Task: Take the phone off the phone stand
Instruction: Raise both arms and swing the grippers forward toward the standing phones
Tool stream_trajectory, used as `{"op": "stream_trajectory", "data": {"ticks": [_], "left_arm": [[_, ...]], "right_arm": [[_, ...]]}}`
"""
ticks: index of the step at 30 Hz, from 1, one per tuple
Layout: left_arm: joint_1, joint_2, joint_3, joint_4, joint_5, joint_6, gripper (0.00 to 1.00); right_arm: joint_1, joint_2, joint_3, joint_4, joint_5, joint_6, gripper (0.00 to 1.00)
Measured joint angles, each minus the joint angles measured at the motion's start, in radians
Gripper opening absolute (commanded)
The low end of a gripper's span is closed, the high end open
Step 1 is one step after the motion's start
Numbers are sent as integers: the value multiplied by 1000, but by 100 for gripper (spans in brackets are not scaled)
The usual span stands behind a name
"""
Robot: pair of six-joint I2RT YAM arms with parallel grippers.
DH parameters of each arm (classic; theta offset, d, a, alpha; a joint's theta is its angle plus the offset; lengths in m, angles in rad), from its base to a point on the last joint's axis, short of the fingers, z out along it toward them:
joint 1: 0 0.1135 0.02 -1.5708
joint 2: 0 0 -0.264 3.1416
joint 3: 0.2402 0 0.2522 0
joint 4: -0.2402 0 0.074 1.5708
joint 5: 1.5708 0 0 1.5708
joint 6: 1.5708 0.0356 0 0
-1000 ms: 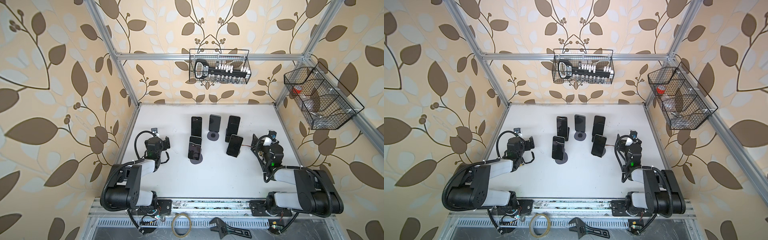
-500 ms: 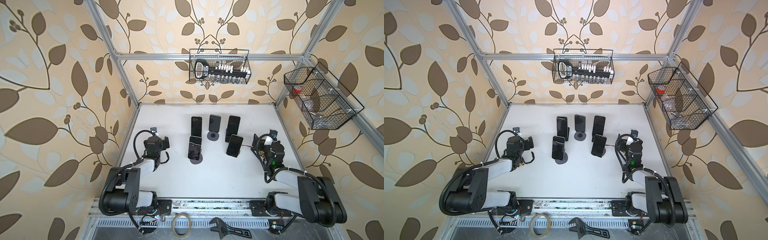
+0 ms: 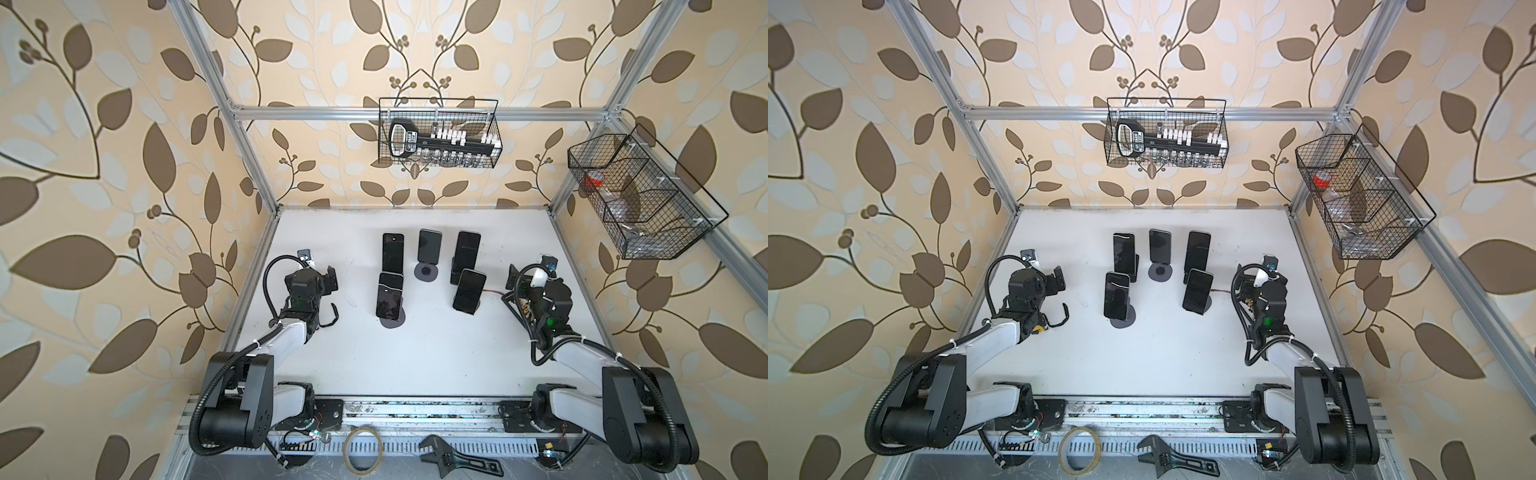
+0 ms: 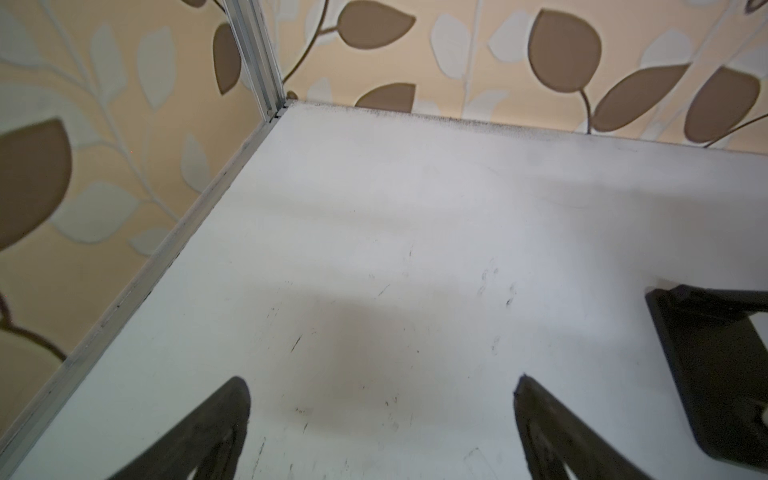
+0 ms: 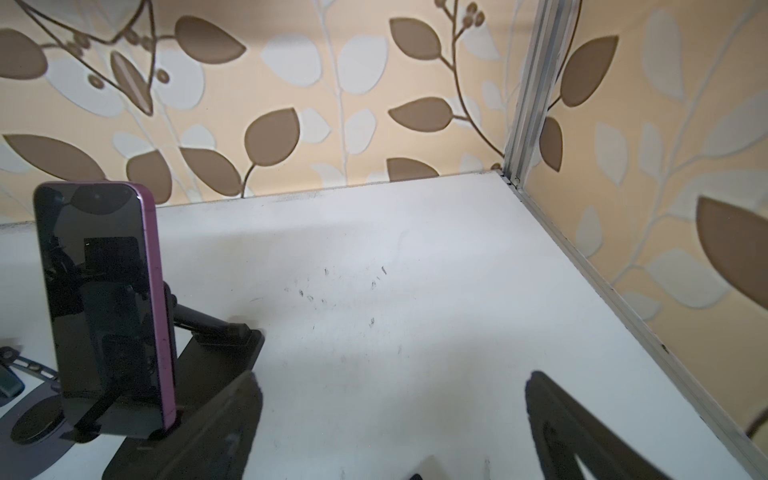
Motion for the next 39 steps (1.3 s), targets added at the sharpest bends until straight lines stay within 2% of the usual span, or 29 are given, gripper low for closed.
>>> {"op": "stream_trajectory", "data": {"ticks": [14, 21, 30, 39], "left_arm": [[-39, -166, 84, -188, 27, -33, 99], [-76, -231, 237, -387, 48, -37, 99], [-76, -296, 364, -557, 165, -31, 99], [-109, -307, 422, -619, 303, 11, 99]], "right_arm": [[-1, -23, 163, -241, 7, 142, 100], [-1, -68, 168, -310, -17, 187, 100], [-1, -127, 171, -353, -17, 206, 99], [-1, -134, 232, -445, -69, 237, 100]]}}
